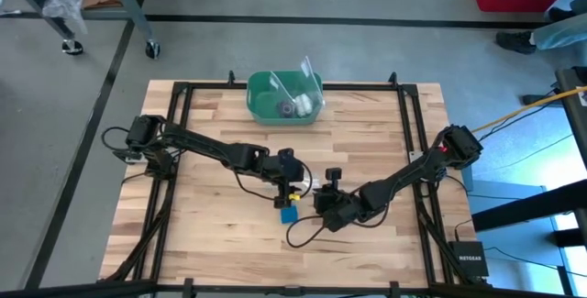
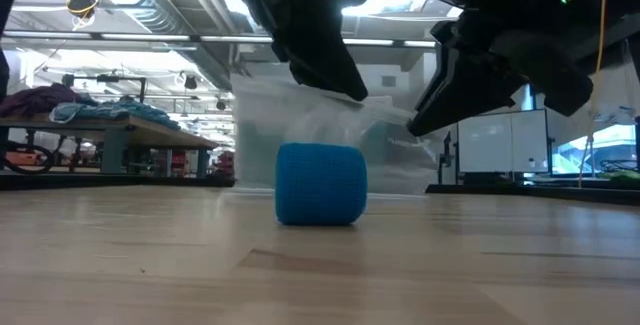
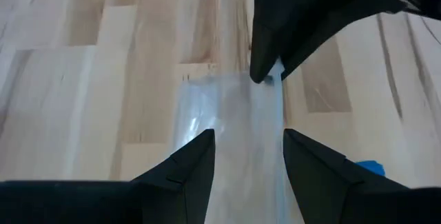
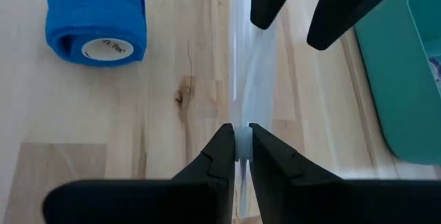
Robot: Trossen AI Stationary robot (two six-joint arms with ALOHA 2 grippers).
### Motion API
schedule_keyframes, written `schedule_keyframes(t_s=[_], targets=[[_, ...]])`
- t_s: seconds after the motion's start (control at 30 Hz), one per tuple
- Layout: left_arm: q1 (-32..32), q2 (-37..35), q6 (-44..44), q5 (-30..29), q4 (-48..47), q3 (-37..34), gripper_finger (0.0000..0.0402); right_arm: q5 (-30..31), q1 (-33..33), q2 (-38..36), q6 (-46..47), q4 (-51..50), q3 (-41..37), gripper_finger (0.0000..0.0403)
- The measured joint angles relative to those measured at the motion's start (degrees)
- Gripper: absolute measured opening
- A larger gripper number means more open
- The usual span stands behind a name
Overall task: Roll bandage
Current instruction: Open the transparent zip bag
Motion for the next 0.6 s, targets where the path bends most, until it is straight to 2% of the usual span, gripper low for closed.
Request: schedule_keyframes(t_s=[0.6], targets=[[-0.06,0.20,2.36,0.02,-0.48,1.24,0.0162,0.00,0.00,0.00,-0.07,-0.02,0.00,0.0040]])
